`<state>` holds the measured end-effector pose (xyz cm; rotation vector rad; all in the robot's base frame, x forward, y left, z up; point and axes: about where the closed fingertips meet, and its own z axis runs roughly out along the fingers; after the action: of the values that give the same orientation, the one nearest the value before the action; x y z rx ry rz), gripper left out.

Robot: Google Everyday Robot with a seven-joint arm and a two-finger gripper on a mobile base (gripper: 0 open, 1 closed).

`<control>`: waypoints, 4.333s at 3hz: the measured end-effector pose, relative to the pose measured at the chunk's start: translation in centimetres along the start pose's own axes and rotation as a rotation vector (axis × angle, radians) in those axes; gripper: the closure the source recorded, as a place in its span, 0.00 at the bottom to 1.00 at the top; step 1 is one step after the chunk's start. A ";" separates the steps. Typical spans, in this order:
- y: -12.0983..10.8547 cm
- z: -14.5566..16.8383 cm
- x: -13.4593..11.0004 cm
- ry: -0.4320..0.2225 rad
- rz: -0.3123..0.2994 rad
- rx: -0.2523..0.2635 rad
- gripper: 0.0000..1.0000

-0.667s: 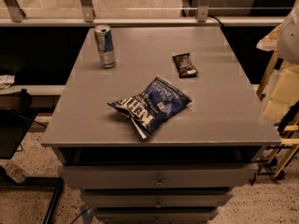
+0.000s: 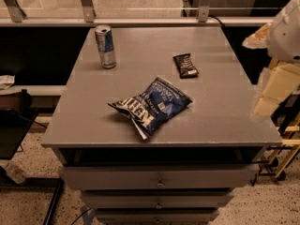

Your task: Move blue chip bag near redbull can

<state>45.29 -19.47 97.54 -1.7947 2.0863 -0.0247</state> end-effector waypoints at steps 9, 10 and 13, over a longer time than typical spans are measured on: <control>-4.2 17.2 -14.9 -0.390 -0.674 -0.257 0.72; -5.1 15.6 -15.4 -0.406 -0.646 -0.224 0.94; -11.7 14.5 -21.8 -0.432 -0.466 -0.045 1.00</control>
Offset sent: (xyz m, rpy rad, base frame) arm 0.0796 0.1704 -0.0338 0.2592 -0.1617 0.8174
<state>63.03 2.66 93.17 -2.0555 1.3599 0.2615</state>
